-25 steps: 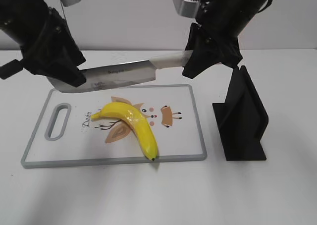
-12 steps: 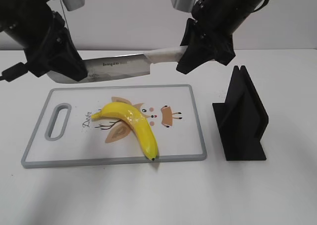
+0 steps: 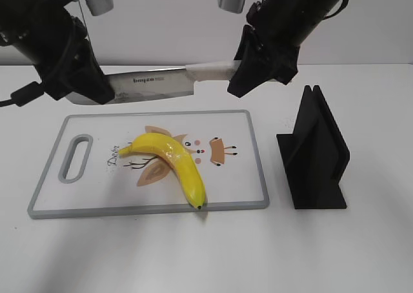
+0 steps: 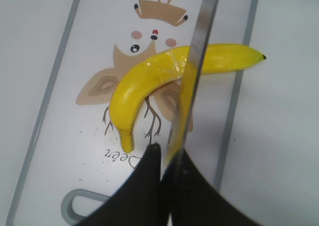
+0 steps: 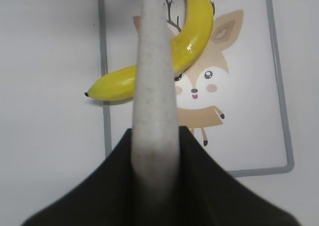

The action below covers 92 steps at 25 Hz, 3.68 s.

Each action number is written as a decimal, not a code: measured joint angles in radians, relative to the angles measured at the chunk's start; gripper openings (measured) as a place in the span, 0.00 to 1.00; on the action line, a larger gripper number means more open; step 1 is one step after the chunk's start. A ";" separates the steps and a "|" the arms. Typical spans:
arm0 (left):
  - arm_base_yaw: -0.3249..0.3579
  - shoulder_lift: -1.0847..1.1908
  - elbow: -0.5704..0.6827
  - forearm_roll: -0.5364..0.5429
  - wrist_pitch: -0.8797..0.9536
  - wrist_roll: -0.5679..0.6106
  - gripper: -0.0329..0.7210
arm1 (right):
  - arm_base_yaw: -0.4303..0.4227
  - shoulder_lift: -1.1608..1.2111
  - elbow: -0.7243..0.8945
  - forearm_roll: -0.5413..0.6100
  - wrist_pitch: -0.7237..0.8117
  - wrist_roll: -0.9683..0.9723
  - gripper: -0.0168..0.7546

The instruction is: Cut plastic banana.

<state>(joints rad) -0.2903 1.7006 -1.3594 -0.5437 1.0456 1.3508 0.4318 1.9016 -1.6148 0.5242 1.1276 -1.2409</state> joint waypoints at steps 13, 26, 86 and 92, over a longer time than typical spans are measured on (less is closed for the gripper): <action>-0.063 0.095 0.000 0.061 -0.082 -0.028 0.05 | 0.005 0.105 -0.003 -0.101 -0.006 0.155 0.30; -0.131 0.268 0.000 0.068 -0.159 -0.069 0.03 | 0.005 0.229 -0.003 -0.226 -0.036 0.203 0.32; -0.103 -0.137 -0.007 0.260 -0.277 -0.451 0.82 | -0.001 0.068 -0.145 -0.181 0.088 0.169 0.24; -0.026 -0.210 -0.007 0.435 -0.203 -0.807 0.82 | -0.001 0.068 -0.260 -0.237 0.089 0.488 0.24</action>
<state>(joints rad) -0.3161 1.4910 -1.3661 -0.1084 0.8425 0.5435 0.4312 1.9698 -1.8747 0.2873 1.2170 -0.7529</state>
